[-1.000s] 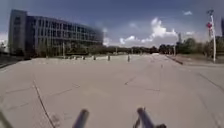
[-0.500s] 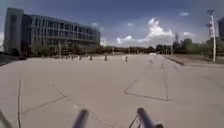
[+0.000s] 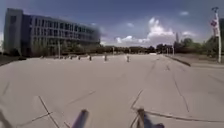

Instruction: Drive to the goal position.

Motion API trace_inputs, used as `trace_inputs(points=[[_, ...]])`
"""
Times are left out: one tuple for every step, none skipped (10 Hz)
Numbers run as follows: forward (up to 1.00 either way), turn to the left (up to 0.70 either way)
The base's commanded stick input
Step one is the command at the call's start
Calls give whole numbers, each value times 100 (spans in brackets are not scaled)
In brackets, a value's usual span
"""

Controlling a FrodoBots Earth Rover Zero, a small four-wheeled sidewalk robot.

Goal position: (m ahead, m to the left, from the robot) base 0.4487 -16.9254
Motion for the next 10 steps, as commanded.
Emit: trace_inputs(points=[[100, -27], [100, -27], [100, -27], [100, -27], [100, -27], [100, -27], [100, -27], [100, -27], [100, -27], [100, -27]])
